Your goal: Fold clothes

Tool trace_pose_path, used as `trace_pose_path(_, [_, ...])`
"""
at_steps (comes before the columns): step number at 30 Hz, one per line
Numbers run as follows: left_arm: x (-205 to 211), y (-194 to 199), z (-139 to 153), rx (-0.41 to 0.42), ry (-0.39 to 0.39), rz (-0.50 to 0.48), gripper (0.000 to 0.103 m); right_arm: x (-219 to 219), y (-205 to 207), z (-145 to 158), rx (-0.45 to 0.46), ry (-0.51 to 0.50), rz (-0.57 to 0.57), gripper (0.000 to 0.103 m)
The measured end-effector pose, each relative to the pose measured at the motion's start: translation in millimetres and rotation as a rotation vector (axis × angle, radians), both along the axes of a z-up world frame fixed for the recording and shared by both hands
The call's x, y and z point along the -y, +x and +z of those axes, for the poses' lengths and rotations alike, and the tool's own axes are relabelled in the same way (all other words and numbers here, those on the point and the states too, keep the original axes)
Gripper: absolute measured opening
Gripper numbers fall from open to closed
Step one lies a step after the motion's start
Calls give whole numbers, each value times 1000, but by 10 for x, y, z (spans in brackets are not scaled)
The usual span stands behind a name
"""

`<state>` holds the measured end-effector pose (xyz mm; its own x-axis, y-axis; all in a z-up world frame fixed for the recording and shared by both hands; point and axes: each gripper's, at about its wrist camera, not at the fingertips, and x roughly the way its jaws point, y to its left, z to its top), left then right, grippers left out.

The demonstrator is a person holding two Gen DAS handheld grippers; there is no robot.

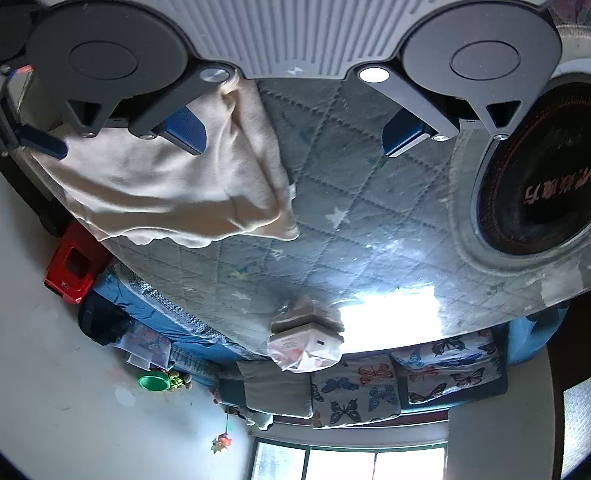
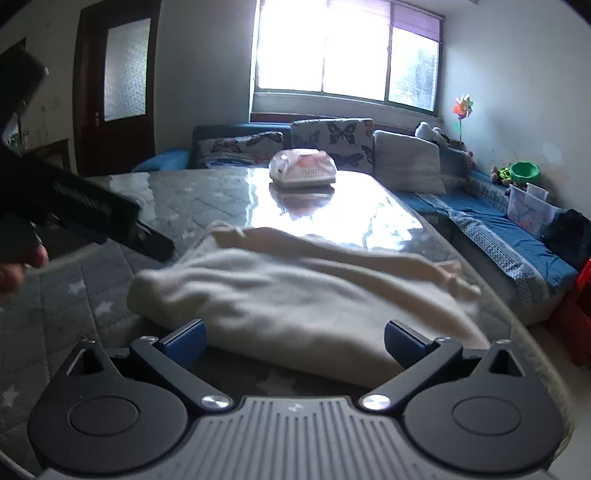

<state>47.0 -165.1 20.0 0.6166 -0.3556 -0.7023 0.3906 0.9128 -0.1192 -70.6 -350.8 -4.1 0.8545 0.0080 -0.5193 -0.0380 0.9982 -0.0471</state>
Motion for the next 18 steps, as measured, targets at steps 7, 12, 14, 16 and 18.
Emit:
trace_pose_path(7, [147,37,-19,-2,1,-17,103,278,92,164,9,1,-38,103])
trace_pose_path(12, [206,50,-95,-12,20,-24,103,572,436,217,-40,12,-120,103])
trace_pose_path(14, [230,45,-115,-14,25,-35,103,640,597,210,-65,-17,-151,103])
trace_pose_path(16, [259,39,-132,-15,33,-51,103,666,736,181,-84,-46,-165,103])
trace_pose_path(18, [284,32,-147,-11,39,-63,103,691,875,153,-103,-75,-178,103])
